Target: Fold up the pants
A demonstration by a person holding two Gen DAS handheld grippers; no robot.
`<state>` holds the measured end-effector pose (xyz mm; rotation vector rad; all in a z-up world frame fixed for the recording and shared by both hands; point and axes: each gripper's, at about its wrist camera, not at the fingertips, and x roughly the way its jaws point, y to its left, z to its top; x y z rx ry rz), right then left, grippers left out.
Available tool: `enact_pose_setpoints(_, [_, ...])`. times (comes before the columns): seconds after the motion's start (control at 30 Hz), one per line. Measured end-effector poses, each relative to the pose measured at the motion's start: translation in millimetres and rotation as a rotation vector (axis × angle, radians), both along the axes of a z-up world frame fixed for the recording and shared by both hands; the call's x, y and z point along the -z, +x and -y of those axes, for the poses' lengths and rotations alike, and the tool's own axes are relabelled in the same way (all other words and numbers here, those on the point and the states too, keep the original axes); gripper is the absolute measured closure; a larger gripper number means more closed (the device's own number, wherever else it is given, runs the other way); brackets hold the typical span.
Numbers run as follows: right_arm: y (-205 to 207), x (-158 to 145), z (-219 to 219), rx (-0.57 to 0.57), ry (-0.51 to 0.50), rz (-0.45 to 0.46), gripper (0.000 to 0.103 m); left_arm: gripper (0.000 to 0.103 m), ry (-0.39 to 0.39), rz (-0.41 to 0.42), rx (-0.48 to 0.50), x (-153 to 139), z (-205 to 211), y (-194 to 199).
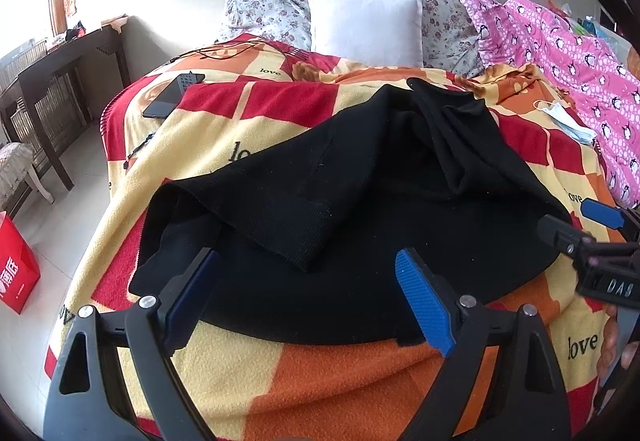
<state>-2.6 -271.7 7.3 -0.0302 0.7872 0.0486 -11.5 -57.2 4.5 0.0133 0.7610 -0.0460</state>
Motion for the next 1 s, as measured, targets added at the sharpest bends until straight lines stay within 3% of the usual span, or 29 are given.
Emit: enact_pose_setpoints(1.0, [6.6,6.2,-27.2,-0.063,-0.011,-0.052,0.001,0.013,-0.017,-0.023,-0.004,5.9,-2.6,4.9])
